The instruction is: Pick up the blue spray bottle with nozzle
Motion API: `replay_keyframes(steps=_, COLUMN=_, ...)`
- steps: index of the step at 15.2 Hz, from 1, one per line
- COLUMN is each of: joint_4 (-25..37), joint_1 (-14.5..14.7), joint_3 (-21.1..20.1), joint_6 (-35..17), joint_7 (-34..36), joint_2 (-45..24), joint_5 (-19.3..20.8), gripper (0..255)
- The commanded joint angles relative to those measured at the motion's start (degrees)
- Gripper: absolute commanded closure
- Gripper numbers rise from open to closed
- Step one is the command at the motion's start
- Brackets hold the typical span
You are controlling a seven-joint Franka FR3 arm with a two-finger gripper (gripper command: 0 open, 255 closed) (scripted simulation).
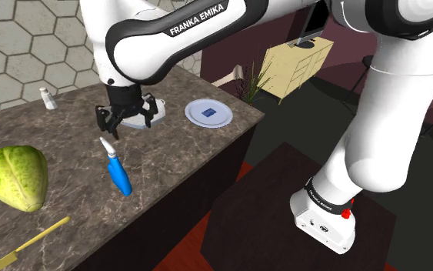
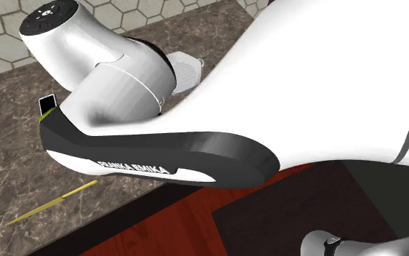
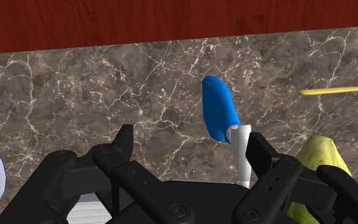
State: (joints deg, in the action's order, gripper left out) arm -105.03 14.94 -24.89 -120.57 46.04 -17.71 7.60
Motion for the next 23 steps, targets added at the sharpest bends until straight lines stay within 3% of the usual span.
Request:
replay_keyframes(steps=1, joint_4=4.37, joint_1=1.92, joint_3=0.27, joint_6=-0.04, joint_7=1.96, joint_2=-4.77, joint_5=2.27, gripper=0)
replay_keyframes(steps=5, joint_4=14.57, joint_1=6.20, joint_3=1.30, joint_6=1.51, joint_7=4.64, joint_2=-13.94, joint_5=5.74, gripper=0)
replay_keyframes(steps=15, joint_4=12.80, joint_1=6.68, joint_3=2.18, joint_6=-2.85, joint_7=5.36, joint_2=-16.67, joint_5=6.96, gripper=0)
replay_keyframes(steps=16, joint_4=12.76, joint_1=6.67, joint_3=2.17, joint_6=-2.87, joint_7=5.36, joint_2=-16.64, joint_5=6.95, gripper=255)
replay_keyframes(steps=23, joint_4=12.73, joint_1=6.65, joint_3=2.16, joint_6=-2.86, joint_7=5.35, joint_2=-16.59, joint_5=6.94, gripper=255)
